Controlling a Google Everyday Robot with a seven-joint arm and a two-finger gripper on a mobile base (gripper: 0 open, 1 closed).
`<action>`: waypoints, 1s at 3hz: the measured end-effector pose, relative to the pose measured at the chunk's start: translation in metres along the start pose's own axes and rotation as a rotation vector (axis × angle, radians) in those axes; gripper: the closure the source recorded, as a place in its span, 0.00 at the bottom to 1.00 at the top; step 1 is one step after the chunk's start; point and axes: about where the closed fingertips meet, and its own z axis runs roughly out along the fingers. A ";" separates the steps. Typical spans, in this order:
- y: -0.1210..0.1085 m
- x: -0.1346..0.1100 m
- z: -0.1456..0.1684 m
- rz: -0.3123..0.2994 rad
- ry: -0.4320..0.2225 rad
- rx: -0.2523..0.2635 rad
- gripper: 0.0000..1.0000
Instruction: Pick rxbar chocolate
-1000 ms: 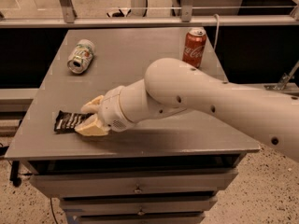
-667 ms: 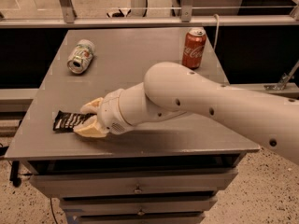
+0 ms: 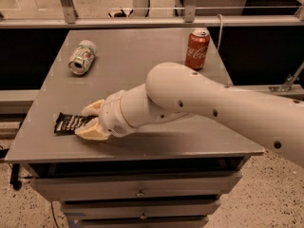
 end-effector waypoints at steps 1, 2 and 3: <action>-0.025 -0.021 -0.024 -0.066 0.002 0.047 1.00; -0.053 -0.050 -0.061 -0.139 -0.046 0.117 1.00; -0.067 -0.065 -0.083 -0.169 -0.105 0.158 1.00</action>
Offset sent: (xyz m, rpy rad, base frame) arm 0.0707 -0.0602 0.1427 0.1101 -0.3145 -0.0495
